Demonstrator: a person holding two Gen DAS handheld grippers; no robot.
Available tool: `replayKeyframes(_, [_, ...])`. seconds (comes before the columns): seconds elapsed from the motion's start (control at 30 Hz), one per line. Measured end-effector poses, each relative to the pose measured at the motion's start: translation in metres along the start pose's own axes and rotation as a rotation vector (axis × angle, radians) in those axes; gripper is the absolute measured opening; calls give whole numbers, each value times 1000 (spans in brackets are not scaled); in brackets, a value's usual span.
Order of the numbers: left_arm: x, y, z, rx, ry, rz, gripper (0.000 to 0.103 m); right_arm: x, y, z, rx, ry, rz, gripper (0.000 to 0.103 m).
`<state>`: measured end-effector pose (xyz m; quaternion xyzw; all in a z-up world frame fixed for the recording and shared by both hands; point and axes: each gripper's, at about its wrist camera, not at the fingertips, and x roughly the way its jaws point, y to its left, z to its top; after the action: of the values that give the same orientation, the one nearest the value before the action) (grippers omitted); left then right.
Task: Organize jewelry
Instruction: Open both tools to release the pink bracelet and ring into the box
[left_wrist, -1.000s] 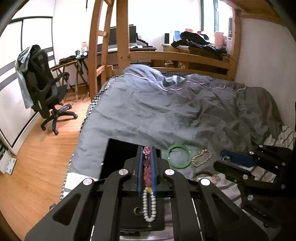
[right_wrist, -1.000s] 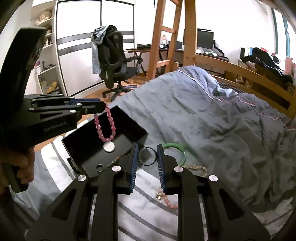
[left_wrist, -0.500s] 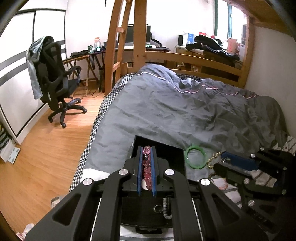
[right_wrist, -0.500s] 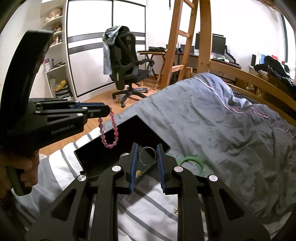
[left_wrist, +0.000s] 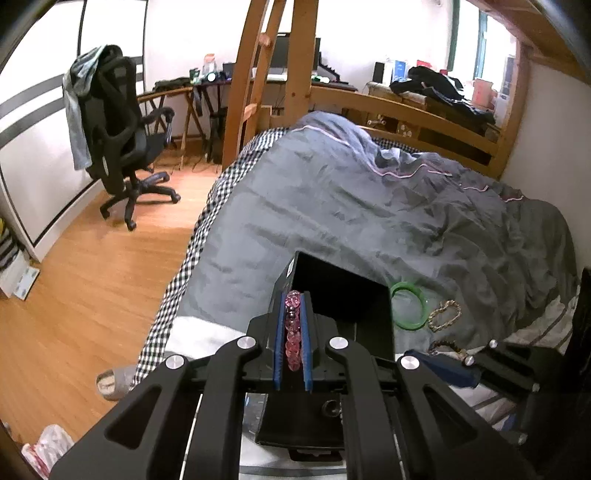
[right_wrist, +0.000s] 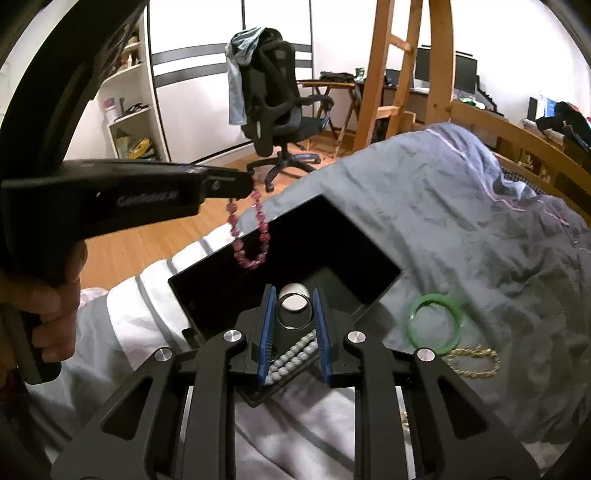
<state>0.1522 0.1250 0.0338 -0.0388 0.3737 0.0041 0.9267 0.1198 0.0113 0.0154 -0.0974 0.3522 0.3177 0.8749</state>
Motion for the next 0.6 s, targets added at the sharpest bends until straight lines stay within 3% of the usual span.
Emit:
replayKeyframes(0.23, [5, 1, -2, -11, 14, -2, 8, 14, 11, -6, -14, 52, 18, 24])
replayKeyframes(0.27, [5, 1, -3, -15, 11, -2, 8, 14, 11, -7, -15, 55, 17, 29])
replayKeyframes(0.33, [6, 1, -3, -17, 10, -2, 10, 15, 11, -8, -9, 64, 33, 51])
replayKeyframes(0.37, [6, 1, -3, -18, 9, -5, 18, 14, 10, -10, 3, 60, 38, 76])
replayKeyframes(0.4, [6, 1, -4, -23, 6, -8, 25, 13, 10, -10, 8, 50, 35, 93])
replayKeyframes(0.47, [5, 0, -5, -21, -15, 9, 54, 7, 9, -12, 17, 11, 26, 94])
replayKeyframes(0.5, [4, -1, -5, -18, -23, 20, 61, 5, 7, -12, 24, 9, 24, 94])
replayKeyframes(0.57, [0, -1, -5, -23, -49, 36, 83, -1, -2, -14, 48, 5, 8, 95])
replayKeyframes(0.6, [-2, -1, -4, -29, -62, 35, 87, -3, -6, -15, 57, 2, -4, 97])
